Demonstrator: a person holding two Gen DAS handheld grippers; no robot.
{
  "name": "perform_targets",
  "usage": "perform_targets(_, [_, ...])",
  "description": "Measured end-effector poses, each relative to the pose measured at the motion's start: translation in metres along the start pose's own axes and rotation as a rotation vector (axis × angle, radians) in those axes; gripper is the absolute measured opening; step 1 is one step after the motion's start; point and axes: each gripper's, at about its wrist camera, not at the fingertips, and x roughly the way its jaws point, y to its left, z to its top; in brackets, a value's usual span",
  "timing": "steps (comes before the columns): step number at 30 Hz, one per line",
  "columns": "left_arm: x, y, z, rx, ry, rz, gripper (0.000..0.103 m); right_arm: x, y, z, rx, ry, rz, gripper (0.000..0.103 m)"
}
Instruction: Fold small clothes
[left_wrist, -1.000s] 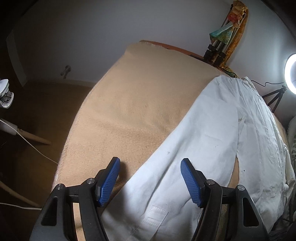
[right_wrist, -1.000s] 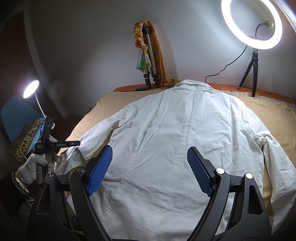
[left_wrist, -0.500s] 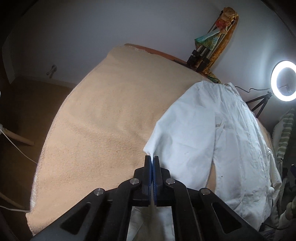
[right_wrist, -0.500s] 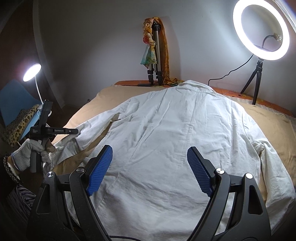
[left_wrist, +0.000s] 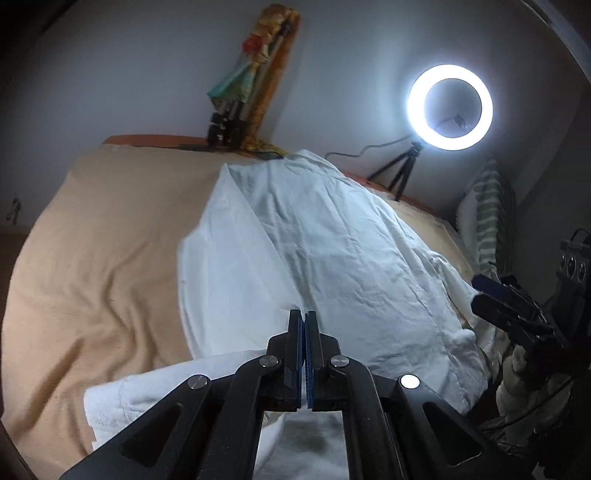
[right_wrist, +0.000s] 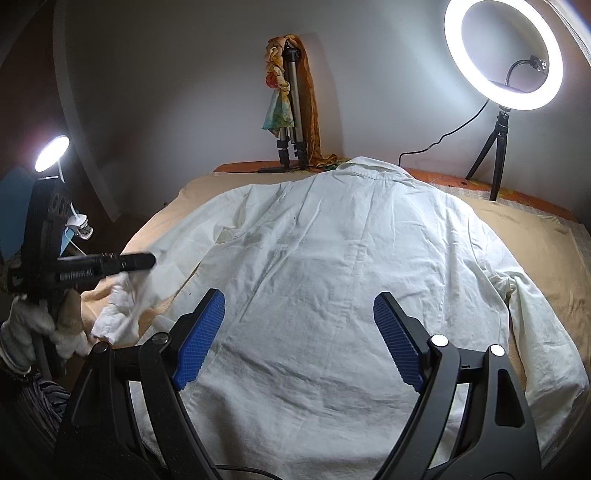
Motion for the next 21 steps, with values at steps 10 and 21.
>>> perform_targets(10, [0.021,-0.035,-0.017,0.085,0.118,-0.048,0.036,0.016,-0.009,0.002,0.043,0.049,0.028,0.086])
perform_targets(21, [-0.056,0.066,-0.030,-0.065,-0.013,0.203,0.056,0.033,0.013,-0.013,0.016,0.133,0.126,0.075])
